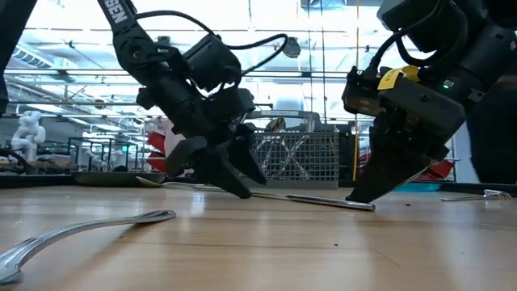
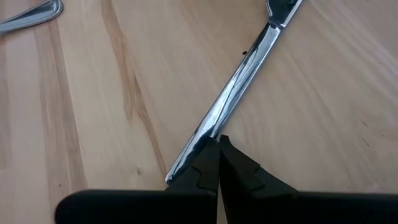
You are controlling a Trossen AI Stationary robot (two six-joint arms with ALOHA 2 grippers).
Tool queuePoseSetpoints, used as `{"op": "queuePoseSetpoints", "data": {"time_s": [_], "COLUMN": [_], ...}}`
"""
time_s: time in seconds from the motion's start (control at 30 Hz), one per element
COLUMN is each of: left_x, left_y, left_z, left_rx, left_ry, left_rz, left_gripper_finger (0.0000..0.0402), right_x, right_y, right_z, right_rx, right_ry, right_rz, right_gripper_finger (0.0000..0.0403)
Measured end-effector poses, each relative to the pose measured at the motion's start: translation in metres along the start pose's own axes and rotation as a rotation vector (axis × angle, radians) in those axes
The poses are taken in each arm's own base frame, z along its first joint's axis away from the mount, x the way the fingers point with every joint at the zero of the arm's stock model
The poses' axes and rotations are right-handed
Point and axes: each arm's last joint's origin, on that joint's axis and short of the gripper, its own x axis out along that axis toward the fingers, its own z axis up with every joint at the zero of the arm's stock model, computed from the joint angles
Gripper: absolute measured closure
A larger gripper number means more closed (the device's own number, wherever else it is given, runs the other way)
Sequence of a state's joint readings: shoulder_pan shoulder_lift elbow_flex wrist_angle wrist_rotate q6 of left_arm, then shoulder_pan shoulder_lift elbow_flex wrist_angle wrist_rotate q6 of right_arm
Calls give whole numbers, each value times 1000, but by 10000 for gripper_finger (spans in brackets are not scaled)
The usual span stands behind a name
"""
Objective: Sort silverware
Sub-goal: Put the knife into the silverware basket
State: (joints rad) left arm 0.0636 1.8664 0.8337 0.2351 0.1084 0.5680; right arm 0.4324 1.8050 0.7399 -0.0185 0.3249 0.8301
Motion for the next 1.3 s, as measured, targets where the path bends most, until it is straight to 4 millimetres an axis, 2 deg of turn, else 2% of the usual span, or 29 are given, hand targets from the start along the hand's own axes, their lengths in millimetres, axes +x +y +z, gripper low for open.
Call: {"op": "queuePoseSetpoints", "data": {"time_s": [0.17,0.33,0.47,0.57,0.67,0.7,0.97,1.1,1.2,1.3], "left_x": [13,34,40,40,41,41,40,26,5,-21], "left_y": [-4,-5,-7,-7,-7,-7,-3,3,5,15], "left_z": [-8,-17,-20,-20,-21,-21,-20,-10,3,24], "left_rx": [102,119,140,118,95,93,-41,-142,-161,-170], "left_ry": [27,-6,-31,-33,-37,-39,-5,8,2,-90], "left_rz": [-7,30,27,11,2,5,87,153,170,211], "left_gripper_finger": [123,145,202,276,368,384,398,399,399,398], "right_x": [0,0,0,0,0,0,-5,-7,-8,-10], "right_y": [0,0,0,1,1,1,1,-1,-2,0], "right_z": [0,0,0,0,0,0,3,1,-1,-2], "right_rx": [7,-4,-12,-30,-37,-35,-25,12,34,32], "right_ry": [0,-1,-2,-6,-12,-12,-24,18,54,40], "right_rz": [0,1,3,7,14,15,35,24,19,24], "right_gripper_finger": [403,403,403,403,403,403,403,403,403,403]}}
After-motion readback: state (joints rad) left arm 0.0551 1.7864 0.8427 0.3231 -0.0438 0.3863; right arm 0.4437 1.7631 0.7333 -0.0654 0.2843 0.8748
